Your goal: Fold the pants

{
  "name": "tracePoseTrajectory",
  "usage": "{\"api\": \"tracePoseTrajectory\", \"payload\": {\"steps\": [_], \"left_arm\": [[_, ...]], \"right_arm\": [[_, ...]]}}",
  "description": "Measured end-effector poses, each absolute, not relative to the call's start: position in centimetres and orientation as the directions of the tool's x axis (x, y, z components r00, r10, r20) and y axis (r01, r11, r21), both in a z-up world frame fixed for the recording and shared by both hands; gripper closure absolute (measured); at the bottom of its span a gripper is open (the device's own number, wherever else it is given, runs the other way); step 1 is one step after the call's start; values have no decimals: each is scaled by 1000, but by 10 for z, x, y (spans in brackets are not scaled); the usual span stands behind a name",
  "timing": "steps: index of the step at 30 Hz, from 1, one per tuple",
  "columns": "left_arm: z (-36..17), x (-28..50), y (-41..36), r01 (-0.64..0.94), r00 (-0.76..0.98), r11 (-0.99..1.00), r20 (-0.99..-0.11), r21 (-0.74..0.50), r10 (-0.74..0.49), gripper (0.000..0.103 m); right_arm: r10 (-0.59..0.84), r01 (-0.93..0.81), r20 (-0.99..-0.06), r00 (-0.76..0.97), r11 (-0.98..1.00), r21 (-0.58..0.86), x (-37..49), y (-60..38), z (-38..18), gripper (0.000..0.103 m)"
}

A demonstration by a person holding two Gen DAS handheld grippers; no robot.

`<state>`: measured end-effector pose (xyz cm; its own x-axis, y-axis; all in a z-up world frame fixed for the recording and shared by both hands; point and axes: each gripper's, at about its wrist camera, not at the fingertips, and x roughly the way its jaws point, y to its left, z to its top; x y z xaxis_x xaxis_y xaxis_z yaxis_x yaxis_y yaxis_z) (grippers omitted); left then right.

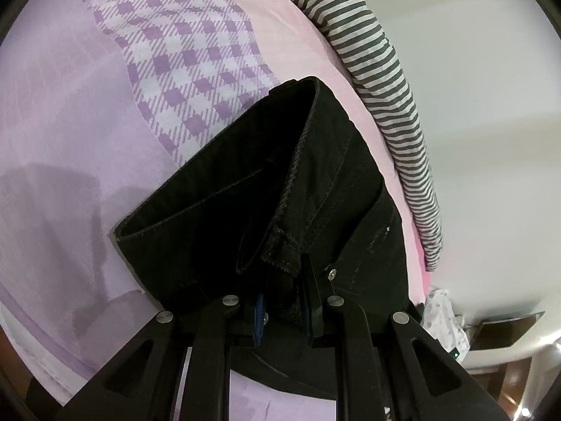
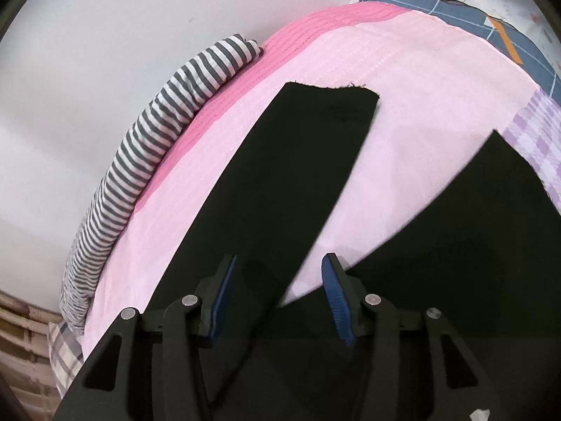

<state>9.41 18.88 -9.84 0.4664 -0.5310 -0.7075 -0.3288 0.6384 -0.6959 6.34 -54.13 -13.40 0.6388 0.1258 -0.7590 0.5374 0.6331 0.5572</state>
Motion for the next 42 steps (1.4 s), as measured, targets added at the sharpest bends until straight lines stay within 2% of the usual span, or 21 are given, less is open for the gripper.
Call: {"api": "tracePoseTrajectory", "payload": {"steps": [4,7,9,12,16,22,26,36,42], "left_arm": [[-98,96,188,-331,460,648,-717,-686,-524,86],[-97,98,186,-329,456,662,-727,-673,-513,86],[-97,99,185,-329,450,670,-734,-665,-508,86],[-96,101,185,-327,443,681,-743,-655,-502,86],[-96,103,184,-330,440,684,-747,-651,-499,86],[-96,104,184,-326,435,688,-749,-648,-500,86],[-97,105,183,-318,432,695,-751,-645,-499,86],[-99,105,186,-317,429,690,-747,-651,-507,85],[-99,104,186,-321,426,686,-747,-653,-511,85]], "right_arm": [[131,546,-737,663,588,596,72,-555,-139,67],[138,561,-718,682,530,636,75,-570,-145,79],[136,575,-717,684,504,644,75,-578,-147,92],[154,566,-694,704,469,678,69,-588,-149,96],[163,562,-704,691,491,666,65,-583,-145,93],[273,531,-708,651,503,682,51,-545,-151,88],[316,502,-686,656,496,709,35,-521,-149,73],[380,433,-631,676,488,758,18,-478,-155,73],[401,390,-544,737,406,827,33,-487,-163,73]]}}
